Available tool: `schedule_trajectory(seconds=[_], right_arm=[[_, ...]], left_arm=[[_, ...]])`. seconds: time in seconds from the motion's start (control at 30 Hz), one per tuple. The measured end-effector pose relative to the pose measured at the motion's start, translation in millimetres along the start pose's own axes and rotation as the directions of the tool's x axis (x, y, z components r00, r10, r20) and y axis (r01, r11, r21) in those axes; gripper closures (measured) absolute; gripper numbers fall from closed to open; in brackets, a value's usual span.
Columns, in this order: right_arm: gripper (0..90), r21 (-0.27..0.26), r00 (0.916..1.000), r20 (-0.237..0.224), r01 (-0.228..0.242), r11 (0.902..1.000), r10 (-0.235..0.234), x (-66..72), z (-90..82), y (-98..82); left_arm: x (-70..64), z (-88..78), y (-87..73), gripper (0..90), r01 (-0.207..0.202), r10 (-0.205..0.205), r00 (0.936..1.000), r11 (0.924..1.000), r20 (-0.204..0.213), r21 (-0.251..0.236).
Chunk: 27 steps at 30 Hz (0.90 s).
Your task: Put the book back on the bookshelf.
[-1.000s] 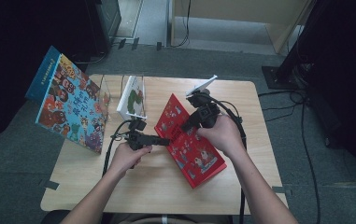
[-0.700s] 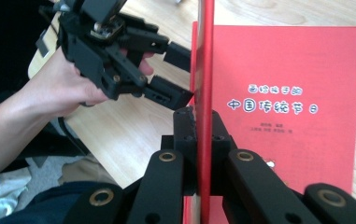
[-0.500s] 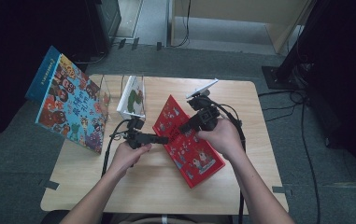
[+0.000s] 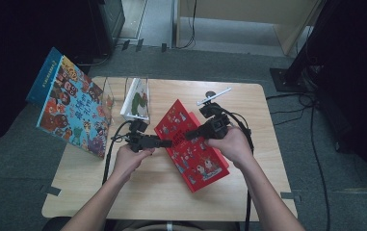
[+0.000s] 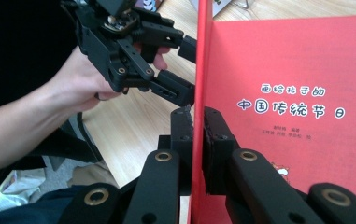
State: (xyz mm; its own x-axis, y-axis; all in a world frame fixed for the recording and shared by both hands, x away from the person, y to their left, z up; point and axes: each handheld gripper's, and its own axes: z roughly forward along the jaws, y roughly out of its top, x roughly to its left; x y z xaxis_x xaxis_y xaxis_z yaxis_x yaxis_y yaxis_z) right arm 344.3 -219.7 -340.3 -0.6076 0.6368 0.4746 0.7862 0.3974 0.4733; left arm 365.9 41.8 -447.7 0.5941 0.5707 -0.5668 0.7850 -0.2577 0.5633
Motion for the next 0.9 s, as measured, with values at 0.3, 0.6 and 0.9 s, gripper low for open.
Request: schedule_trajectory(seconds=[0.3,0.6,0.9], right_arm=[[85.4,-0.049,0.9982,-0.038,0.044,0.9978,-0.046,-7.9,6.3,-10.3],[88.5,-0.064,0.9978,-0.051,0.039,0.9972,-0.042,-11.0,-0.4,-9.8],[88.5,-0.072,0.9946,-0.077,0.064,0.9954,-0.07,-7.9,2.5,-10.1]], left_arm=[[4.9,-3.1,1.5,22.2,-0.024,0.024,0.9997,0.9997,0.001,0.003],[12.3,-12.1,4.9,16.1,-0.011,0.014,0.9974,0.9989,0.071,-0.045],[13.1,-8.0,8.5,8.8,0.03,-0.023,0.9813,0.9989,0.191,-0.036]])
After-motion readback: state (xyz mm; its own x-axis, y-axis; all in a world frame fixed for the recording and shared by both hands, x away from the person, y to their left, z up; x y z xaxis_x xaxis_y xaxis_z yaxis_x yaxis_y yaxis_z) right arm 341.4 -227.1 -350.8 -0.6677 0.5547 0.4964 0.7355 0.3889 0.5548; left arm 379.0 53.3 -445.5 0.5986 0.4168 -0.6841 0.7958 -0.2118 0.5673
